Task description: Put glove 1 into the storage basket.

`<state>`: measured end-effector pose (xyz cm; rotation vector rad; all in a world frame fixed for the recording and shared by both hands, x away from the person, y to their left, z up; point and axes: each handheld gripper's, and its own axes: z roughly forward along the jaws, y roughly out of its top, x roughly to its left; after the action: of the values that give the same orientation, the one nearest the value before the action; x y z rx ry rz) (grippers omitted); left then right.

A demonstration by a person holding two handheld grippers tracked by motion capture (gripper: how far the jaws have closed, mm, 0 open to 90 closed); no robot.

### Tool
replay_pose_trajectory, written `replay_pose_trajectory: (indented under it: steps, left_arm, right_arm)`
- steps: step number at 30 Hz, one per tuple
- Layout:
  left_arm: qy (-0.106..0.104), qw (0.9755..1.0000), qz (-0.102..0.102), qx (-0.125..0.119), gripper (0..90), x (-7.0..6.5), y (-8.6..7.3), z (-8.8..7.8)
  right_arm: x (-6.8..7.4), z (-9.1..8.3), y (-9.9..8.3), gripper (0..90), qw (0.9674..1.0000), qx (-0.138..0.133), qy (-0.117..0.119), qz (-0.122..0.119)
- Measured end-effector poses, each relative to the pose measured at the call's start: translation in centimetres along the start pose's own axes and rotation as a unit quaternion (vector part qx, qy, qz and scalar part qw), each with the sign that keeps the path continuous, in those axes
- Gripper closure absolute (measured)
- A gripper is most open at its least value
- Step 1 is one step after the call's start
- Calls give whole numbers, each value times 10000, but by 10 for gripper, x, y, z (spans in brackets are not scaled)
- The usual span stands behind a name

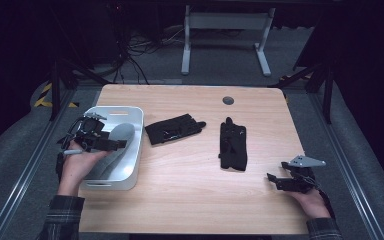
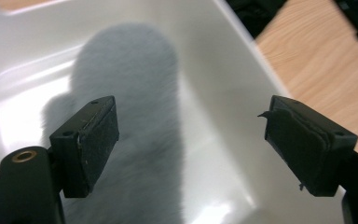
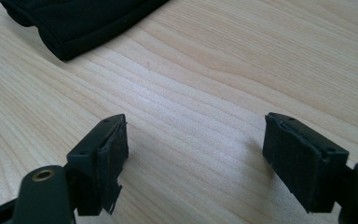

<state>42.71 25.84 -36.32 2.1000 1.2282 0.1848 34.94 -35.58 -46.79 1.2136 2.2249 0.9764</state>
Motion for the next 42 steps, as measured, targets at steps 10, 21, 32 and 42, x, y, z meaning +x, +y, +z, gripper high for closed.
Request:
replay_pose_trajectory:
  steps: [10,21,32,42]
  left_arm:
    - [-399,9980,436,-214,152,-44,10,12]
    - [-695,9927,969,-175,144,-90,15,35]
    - [-853,9860,1430,-25,145,-130,7,64]
    - [-969,9812,1667,20,145,-150,-17,89]
  right_arm:
    - [0,0,0,226,10000,6,3,-4]
    - [0,0,0,225,10000,7,4,-6]
    - [0,0,0,224,10000,10,-2,-10]
    - [0,0,0,221,10000,12,1,-10]
